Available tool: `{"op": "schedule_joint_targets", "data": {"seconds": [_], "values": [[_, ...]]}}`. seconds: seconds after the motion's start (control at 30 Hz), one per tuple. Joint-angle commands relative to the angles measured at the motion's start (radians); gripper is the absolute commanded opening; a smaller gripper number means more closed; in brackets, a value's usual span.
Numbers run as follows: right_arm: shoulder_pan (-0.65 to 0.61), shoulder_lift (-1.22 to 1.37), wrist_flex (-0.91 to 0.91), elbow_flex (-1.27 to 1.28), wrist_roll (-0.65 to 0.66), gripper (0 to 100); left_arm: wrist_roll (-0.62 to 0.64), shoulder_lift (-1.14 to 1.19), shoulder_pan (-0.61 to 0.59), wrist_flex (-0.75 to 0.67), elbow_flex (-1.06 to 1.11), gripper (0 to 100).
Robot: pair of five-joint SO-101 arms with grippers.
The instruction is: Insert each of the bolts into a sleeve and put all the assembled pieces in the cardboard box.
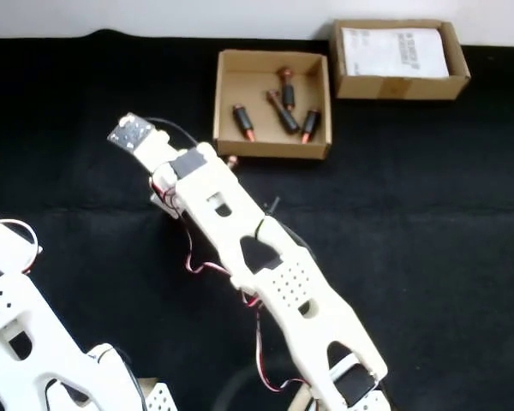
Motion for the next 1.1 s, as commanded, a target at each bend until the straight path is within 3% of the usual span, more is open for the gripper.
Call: {"op": "schedule_joint_targets", "data": {"seconds": [0.0,0.13,0.33,0.63,0.87,1.07], "values": [[0.022,-0.11,0.081,-0.102,0.003,0.8,-0.005,0.004,-0.002,-0.009,-0.004,1],[0.031,-0.176,0.2,-0.236,-0.069,0.8,-0.003,0.005,0.042,0.005,-0.001,1],[0.061,-0.269,0.346,-0.484,-0.201,0.8,-0.005,0.005,0.208,0.164,0.007,1],[0.088,-0.377,0.542,-0.75,-0.238,0.8,-0.035,0.005,0.404,0.212,-0.001,1],[0.154,-0.529,0.545,-0.725,-0.265,0.8,-0.068,0.007,0.544,0.212,-0.016,1],[0.193,-0.751,0.545,-0.446,-0.299,0.7,-0.068,0.077,0.684,0.212,-0.101,1]]}}
